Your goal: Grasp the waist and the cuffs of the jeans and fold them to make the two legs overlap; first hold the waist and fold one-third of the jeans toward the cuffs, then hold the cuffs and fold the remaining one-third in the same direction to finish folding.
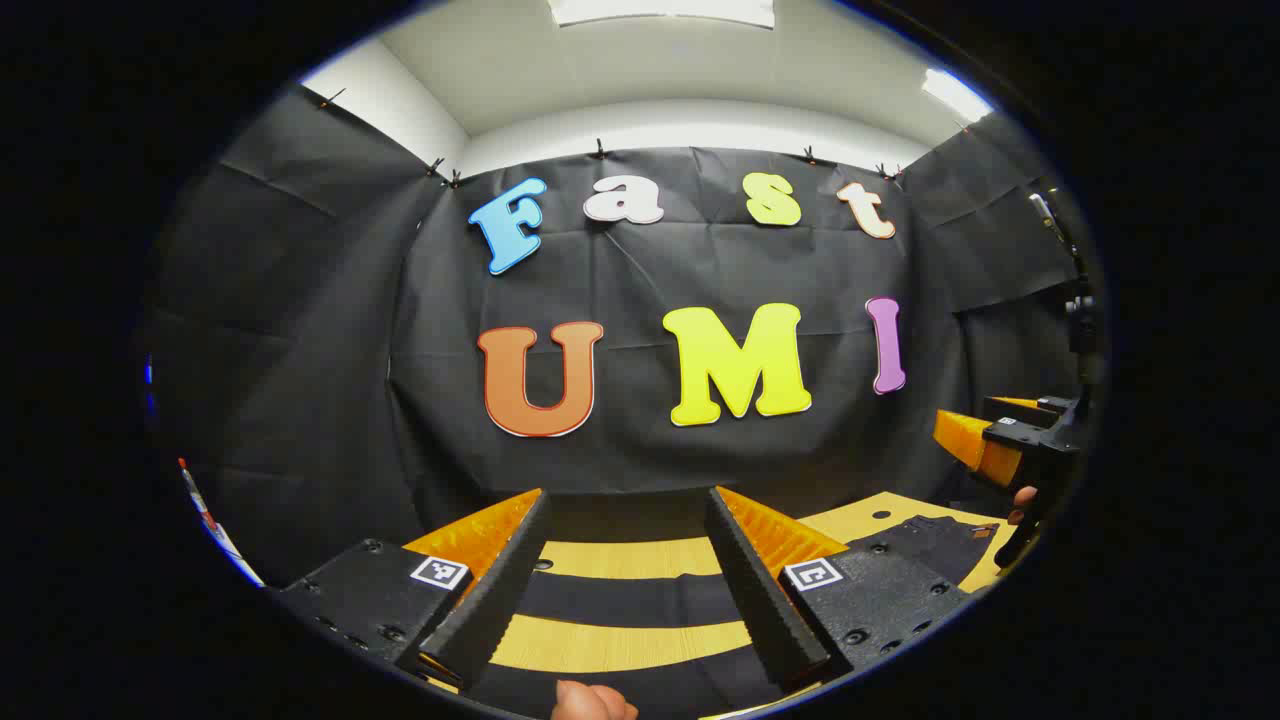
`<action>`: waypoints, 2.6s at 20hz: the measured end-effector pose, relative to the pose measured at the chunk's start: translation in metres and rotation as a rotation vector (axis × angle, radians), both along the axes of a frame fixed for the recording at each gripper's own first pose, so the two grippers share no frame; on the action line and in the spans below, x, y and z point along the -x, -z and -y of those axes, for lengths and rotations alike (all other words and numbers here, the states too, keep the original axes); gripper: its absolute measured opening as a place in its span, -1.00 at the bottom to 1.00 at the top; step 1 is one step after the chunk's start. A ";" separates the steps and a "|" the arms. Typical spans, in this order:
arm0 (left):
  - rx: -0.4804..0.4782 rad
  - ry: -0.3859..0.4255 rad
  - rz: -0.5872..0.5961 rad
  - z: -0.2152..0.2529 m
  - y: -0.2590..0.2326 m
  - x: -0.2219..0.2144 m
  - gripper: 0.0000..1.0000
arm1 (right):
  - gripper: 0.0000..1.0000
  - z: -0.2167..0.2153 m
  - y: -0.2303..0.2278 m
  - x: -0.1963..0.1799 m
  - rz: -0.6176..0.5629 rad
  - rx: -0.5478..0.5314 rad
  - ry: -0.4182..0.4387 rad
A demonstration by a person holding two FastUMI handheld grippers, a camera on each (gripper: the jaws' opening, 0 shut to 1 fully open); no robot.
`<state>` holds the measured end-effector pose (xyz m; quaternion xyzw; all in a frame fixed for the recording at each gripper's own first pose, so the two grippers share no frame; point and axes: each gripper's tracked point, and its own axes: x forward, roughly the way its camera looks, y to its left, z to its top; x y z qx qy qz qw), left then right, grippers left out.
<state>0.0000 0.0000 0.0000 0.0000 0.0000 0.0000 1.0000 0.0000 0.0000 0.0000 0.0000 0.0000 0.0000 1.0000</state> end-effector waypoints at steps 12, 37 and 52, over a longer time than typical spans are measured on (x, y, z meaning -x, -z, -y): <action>0.004 -0.045 -0.022 -0.012 0.006 -0.004 0.96 | 0.86 -0.005 0.005 -0.003 -0.011 0.015 -0.033; 1.309 -0.646 -0.952 -0.097 0.278 0.155 0.98 | 0.96 0.103 0.112 -0.017 -0.401 -0.134 0.110; 1.399 -0.714 -0.885 -0.114 0.317 0.110 0.97 | 0.96 0.154 0.106 -0.027 -0.392 -0.138 0.213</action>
